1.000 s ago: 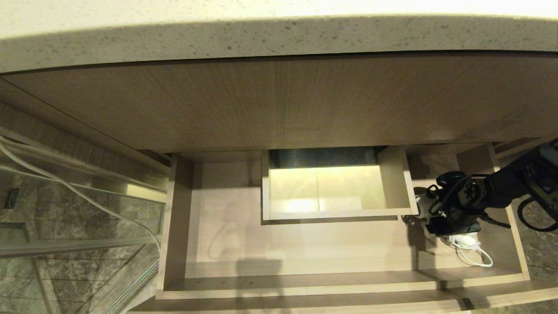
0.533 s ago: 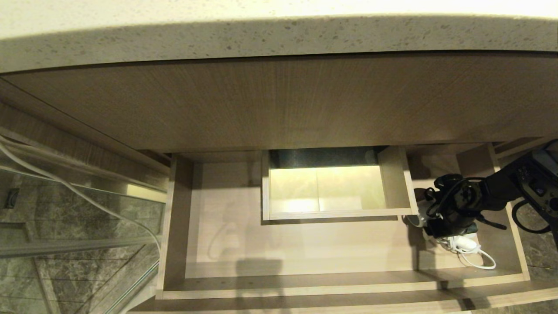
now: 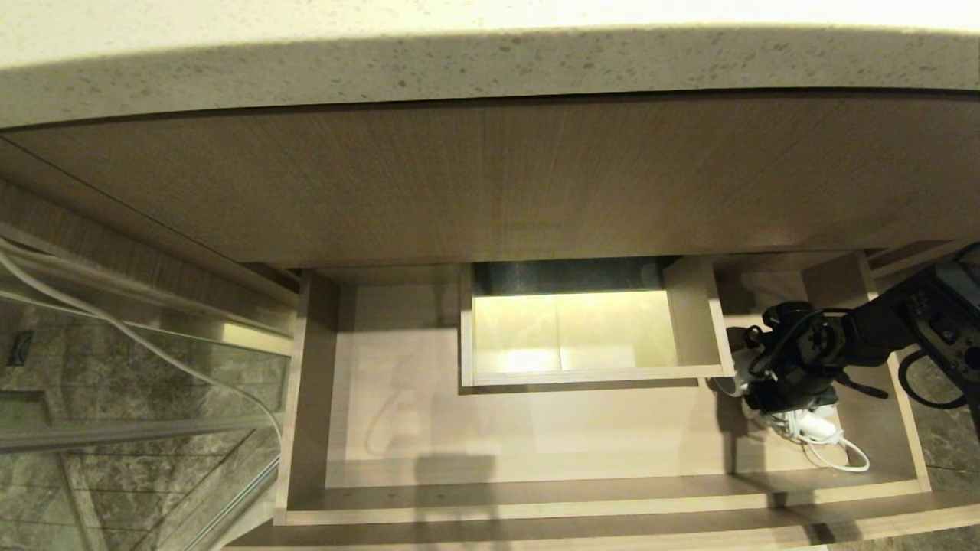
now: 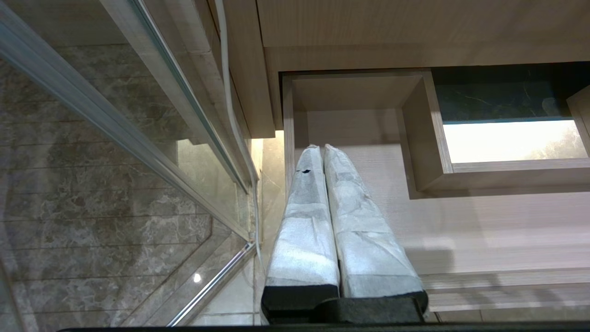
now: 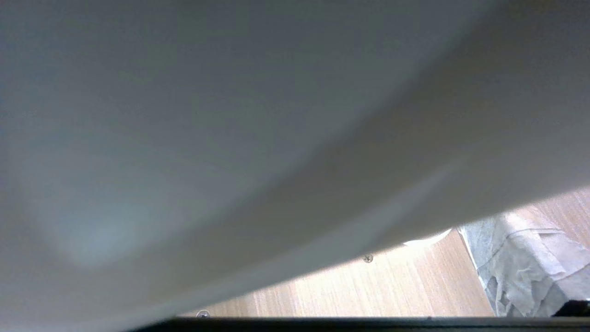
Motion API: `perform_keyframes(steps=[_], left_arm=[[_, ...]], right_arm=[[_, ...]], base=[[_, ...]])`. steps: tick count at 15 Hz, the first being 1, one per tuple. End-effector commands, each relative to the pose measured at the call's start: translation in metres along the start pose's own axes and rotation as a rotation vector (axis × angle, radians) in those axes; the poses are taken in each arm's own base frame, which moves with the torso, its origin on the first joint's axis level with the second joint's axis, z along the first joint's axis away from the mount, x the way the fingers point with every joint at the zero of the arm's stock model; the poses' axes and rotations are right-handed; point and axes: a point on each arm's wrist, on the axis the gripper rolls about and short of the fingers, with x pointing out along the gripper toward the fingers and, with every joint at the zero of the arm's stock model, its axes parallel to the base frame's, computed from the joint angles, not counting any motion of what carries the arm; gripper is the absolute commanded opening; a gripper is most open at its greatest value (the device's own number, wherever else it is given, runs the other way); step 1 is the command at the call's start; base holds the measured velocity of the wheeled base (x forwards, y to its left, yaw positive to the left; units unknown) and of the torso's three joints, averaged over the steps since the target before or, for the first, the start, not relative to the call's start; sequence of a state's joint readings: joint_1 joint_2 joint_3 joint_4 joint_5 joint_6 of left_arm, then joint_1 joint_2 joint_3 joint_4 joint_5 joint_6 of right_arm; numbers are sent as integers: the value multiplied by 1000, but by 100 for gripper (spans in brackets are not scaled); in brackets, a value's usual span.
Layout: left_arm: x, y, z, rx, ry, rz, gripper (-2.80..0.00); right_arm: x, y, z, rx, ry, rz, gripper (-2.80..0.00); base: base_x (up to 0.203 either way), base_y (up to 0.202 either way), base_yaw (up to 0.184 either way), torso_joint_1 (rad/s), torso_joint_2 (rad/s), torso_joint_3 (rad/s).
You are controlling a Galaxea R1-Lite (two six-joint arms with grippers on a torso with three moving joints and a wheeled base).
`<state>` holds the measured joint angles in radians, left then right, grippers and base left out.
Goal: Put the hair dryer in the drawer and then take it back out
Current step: Take the hairdryer out
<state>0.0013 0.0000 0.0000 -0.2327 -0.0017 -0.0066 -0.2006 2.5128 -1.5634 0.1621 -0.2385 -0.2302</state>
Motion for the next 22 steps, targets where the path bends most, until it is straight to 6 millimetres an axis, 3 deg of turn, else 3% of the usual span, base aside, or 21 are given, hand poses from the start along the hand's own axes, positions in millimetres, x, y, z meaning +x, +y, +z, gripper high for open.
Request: perform_keyframes(steps=[1,2,11,22], left_arm=[[1,0,-12,0,39,1,-280],[1,0,-12,0,39,1,-280],[1,0,-11,-1,38,1,-280],[1,0,-12,0,39,1,-280]], right_arm=[[2,0,-1,-3,4,-1,0],[2,0,-1,-4,3,3,-280],[1,-1,3,-37,-12,1,-280],[-43,-17,14,-35,-89,1,-280]], base=[[0,0,0,0,0,0],[0,0,0,0,0,0],[0,0,0,0,0,0],[0,0,0,0,0,0]])
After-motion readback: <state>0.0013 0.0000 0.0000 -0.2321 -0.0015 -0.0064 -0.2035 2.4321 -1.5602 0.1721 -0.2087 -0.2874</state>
